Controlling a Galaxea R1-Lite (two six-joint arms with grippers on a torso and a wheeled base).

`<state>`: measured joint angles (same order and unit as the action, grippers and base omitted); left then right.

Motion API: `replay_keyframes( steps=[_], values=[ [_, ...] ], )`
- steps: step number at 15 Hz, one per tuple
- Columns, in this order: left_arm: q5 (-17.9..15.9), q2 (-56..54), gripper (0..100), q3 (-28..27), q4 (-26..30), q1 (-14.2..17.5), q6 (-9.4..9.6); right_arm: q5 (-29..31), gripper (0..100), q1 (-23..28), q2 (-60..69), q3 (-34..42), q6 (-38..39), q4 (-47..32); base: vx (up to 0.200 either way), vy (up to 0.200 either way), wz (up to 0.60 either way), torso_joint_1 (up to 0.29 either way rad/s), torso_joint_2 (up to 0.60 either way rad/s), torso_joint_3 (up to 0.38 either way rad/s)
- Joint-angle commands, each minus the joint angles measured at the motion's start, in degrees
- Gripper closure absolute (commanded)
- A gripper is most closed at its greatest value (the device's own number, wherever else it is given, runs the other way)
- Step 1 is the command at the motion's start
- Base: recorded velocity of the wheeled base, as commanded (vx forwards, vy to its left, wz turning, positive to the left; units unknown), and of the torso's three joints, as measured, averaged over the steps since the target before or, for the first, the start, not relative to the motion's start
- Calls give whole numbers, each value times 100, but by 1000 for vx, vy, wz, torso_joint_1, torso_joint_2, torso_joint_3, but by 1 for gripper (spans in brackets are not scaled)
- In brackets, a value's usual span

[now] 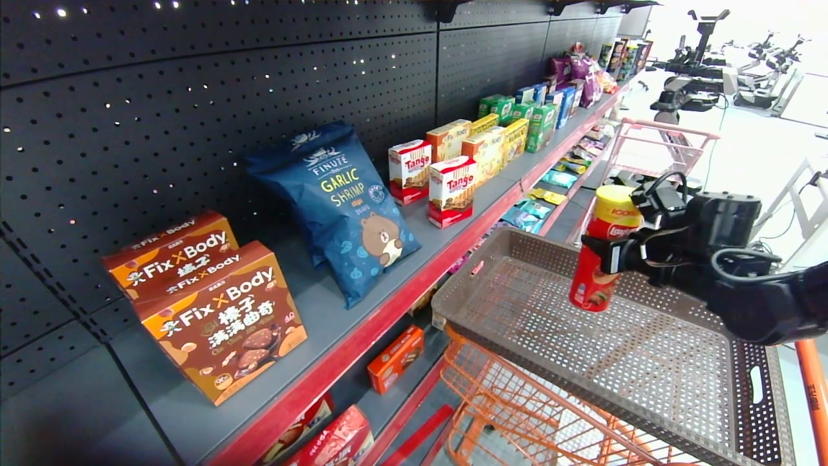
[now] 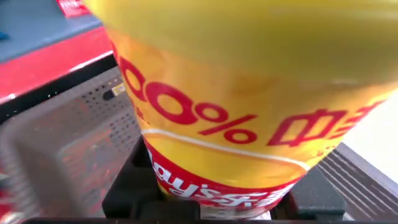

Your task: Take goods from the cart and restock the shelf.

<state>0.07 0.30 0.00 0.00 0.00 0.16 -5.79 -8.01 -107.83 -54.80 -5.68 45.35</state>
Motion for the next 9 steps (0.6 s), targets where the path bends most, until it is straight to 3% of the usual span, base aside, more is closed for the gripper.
replay_keyframes(
  steps=[1, 5, 9],
  values=[
    [1, 5, 100, 0, 0, 0, 2, 254, 100, -25, 1994, 74, 129, -1406, 0, 0, 0, 0, 0, 0],
    [1, 5, 100, 0, 0, 0, 2, 799, 100, -34, 3224, 30, 419, -2830, 0, 0, 0, 0, 0, 0],
    [1, 5, 100, 0, 0, 0, 2, 1001, 100, 45, 3918, 110, 559, -3524, 0, 0, 0, 0, 0, 0]
  ],
)
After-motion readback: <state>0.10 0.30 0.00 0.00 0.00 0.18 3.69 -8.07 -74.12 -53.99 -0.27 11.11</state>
